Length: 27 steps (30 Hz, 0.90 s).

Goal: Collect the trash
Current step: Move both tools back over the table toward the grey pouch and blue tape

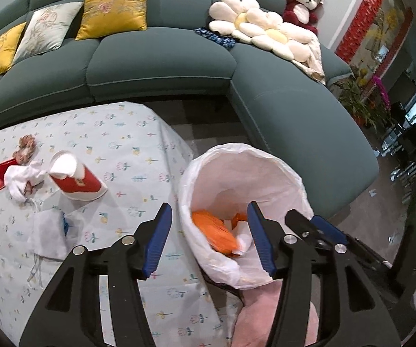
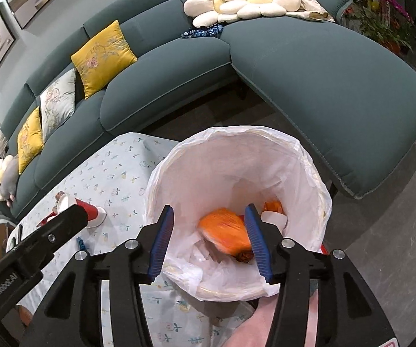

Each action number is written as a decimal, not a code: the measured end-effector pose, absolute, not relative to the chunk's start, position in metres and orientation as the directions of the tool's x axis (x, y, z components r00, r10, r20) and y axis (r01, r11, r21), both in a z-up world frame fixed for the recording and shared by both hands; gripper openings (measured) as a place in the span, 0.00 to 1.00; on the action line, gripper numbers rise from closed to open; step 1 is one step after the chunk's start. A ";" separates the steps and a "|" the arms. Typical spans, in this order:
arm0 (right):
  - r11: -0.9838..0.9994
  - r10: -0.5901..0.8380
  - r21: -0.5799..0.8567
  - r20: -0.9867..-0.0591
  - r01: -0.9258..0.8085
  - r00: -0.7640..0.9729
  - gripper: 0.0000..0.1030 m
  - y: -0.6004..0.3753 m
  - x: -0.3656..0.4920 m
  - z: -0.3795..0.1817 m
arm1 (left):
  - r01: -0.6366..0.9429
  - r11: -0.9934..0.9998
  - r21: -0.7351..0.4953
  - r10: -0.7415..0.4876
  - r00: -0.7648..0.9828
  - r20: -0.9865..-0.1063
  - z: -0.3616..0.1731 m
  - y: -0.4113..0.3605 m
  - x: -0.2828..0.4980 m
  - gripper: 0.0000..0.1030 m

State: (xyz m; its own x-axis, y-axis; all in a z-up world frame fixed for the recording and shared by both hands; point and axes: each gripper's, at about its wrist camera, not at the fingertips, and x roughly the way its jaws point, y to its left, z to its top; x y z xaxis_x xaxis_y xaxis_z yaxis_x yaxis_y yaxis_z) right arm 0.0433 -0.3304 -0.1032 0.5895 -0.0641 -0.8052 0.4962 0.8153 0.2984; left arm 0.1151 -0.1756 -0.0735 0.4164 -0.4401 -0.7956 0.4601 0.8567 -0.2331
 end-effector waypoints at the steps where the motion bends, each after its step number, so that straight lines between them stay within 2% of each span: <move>1: 0.817 -0.063 0.298 -0.805 0.494 0.590 0.49 -0.329 0.044 -0.103 | 0.453 0.860 -0.233 -0.436 0.419 -0.796 -0.074 -0.172 0.116 0.50; 8: 0.838 -0.067 0.274 -0.806 0.471 0.589 0.53 -0.314 0.047 -0.097 | 0.429 0.871 -0.240 -0.430 0.429 -0.794 -0.075 -0.158 0.118 0.50; 24: 0.882 -0.042 0.244 -0.811 0.403 0.583 0.57 -0.269 0.057 -0.091 | 0.335 0.911 -0.240 -0.379 0.455 -0.806 -0.086 -0.103 0.125 0.50; 27: 0.889 -0.036 0.240 -0.813 0.390 0.581 0.58 -0.260 0.059 -0.091 | 0.300 0.928 -0.222 -0.347 0.471 -0.811 -0.091 -0.085 0.126 0.62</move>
